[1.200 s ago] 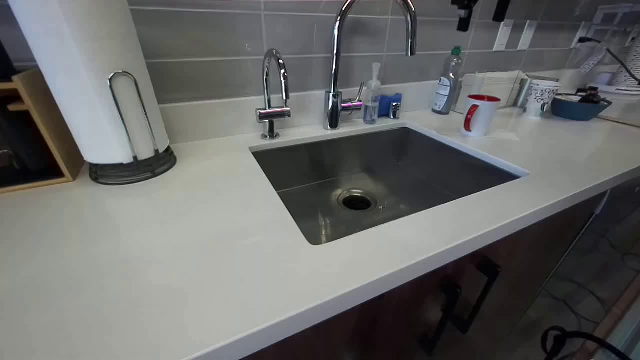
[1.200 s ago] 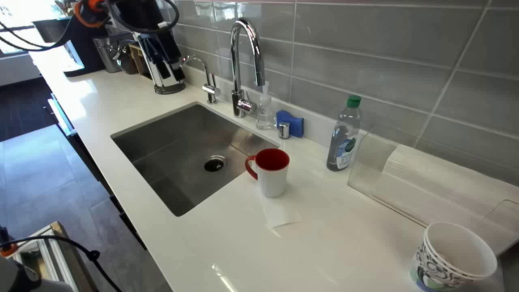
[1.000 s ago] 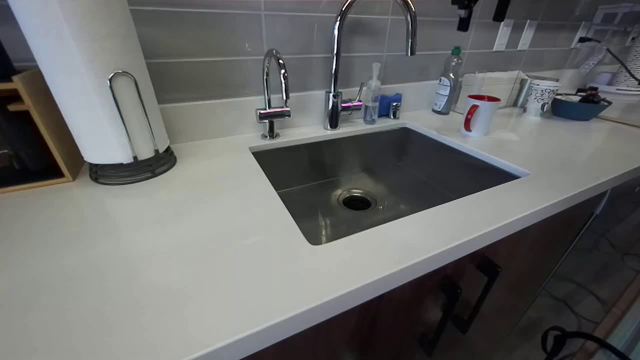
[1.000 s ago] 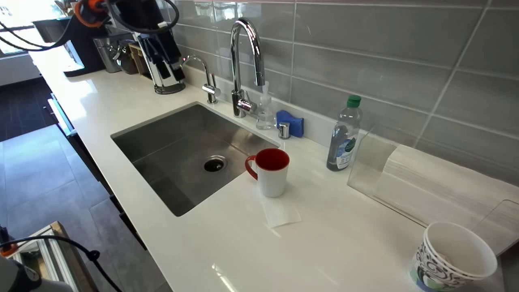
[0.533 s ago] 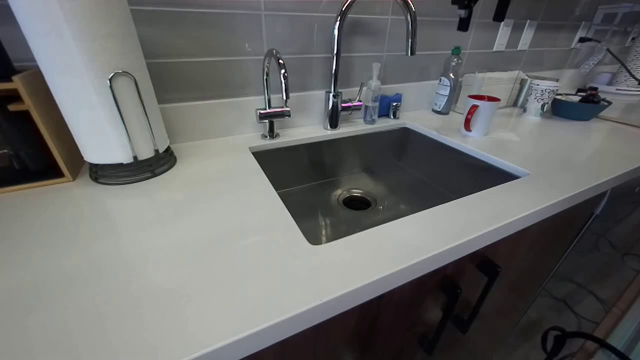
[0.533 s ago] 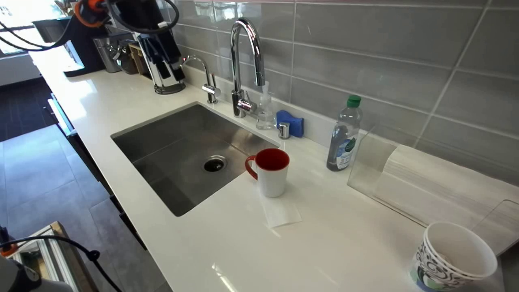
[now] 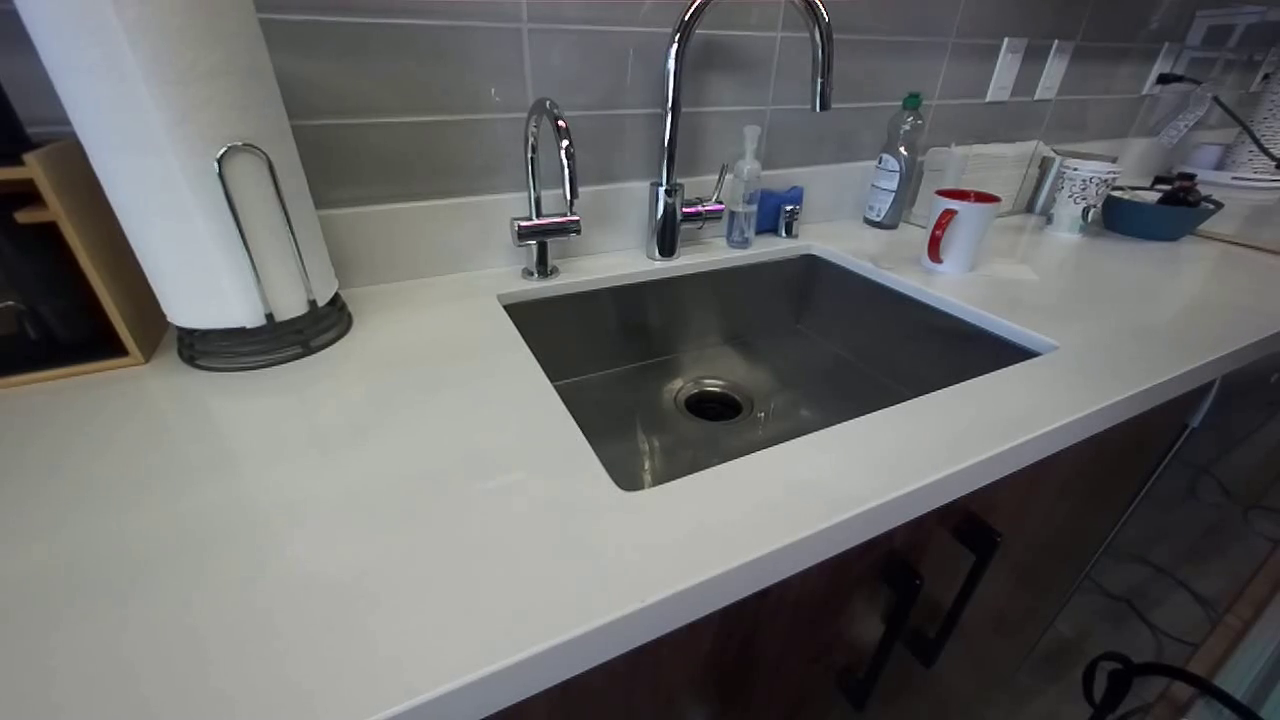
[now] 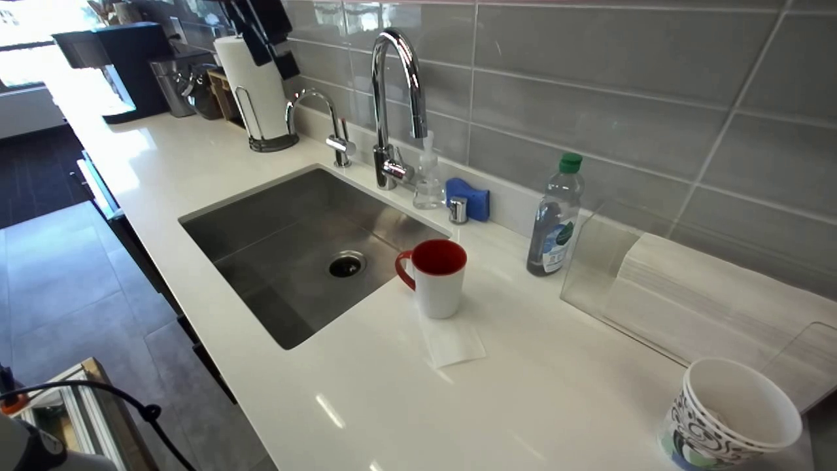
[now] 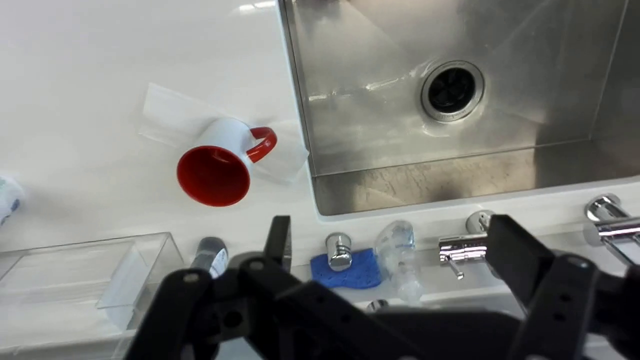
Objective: Move the two paper cups to the left and then unstuck the paper cups
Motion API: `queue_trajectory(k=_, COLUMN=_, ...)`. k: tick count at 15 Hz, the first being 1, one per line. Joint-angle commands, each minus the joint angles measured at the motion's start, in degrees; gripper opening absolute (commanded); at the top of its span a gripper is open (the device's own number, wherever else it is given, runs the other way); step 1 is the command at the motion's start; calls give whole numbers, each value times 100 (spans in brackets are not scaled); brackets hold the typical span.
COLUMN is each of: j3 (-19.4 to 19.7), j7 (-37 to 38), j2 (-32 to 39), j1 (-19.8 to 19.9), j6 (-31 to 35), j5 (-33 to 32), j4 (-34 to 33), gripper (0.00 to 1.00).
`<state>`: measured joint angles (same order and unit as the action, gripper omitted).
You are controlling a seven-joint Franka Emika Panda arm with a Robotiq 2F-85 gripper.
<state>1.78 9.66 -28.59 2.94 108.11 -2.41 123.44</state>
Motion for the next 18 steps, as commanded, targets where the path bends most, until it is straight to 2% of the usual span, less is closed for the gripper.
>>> queue_trajectory(k=1, j3=680, j7=-816, j2=-165, j1=207, j6=-807, j5=263, j4=-765, gripper=100)
queue_trajectory(k=3, j3=1009, j7=-1171, j2=-14, j1=301, j6=-731, j5=238, j4=-1204, gripper=100)
queue_trajectory(k=4, j3=1136, j7=-1440, j2=111, j1=220, j6=-1032, j5=360, j4=-1396, gripper=100)
queue_trajectory(k=5, j3=930, j7=-1116, j2=-206, j1=345, j6=-681, j5=173, j4=-920, gripper=100)
queue_trajectory(k=7, j3=1089, j7=-1370, j2=-109, j1=349, j6=-843, j5=258, j4=-1143, gripper=100)
queue_trajectory(k=16, j3=1050, j7=-1390, j2=65, j1=325, j6=-860, j5=270, j4=-1236, gripper=100)
queue_trajectory(k=18, j3=1126, j7=-1358, j2=422, j1=438, j6=-207, j5=77, j4=-1194, gripper=100)
